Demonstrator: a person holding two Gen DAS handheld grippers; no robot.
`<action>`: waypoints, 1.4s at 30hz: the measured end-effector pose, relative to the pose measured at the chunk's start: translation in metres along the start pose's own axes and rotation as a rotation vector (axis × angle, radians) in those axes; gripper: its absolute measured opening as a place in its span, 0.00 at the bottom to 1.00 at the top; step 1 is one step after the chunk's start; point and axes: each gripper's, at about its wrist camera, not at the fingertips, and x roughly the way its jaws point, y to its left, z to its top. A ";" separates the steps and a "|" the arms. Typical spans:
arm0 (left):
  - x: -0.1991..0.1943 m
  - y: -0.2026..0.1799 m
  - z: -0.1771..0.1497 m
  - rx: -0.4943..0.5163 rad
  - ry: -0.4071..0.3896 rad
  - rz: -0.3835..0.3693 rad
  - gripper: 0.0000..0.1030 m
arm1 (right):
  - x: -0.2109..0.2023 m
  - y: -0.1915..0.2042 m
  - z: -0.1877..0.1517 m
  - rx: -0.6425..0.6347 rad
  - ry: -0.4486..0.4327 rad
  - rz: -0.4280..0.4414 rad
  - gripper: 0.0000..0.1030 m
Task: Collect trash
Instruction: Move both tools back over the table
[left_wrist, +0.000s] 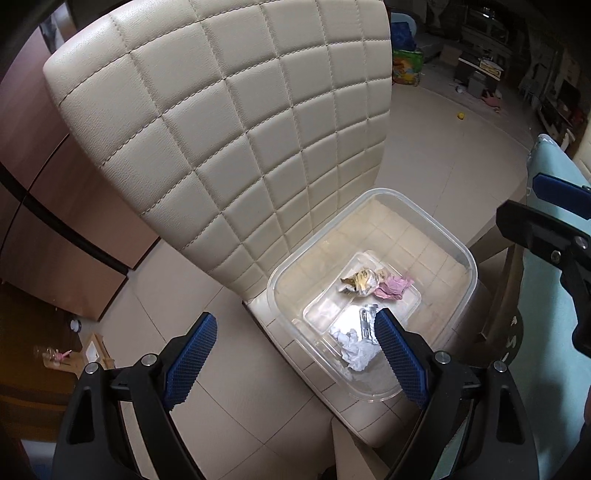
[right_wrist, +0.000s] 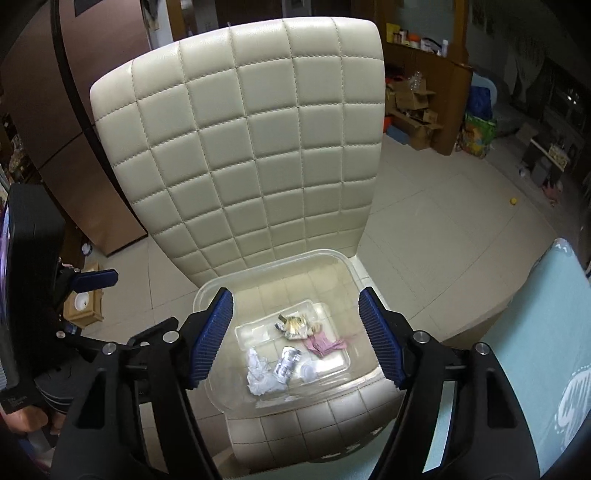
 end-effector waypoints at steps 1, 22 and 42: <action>-0.001 0.000 -0.001 -0.002 0.002 -0.004 0.83 | -0.002 -0.001 -0.003 0.005 0.007 -0.003 0.69; -0.101 -0.164 -0.056 0.293 -0.083 -0.200 0.83 | -0.160 -0.102 -0.191 0.333 0.046 -0.274 0.69; -0.183 -0.404 -0.176 0.712 -0.075 -0.444 0.83 | -0.339 -0.245 -0.446 0.785 0.132 -0.718 0.62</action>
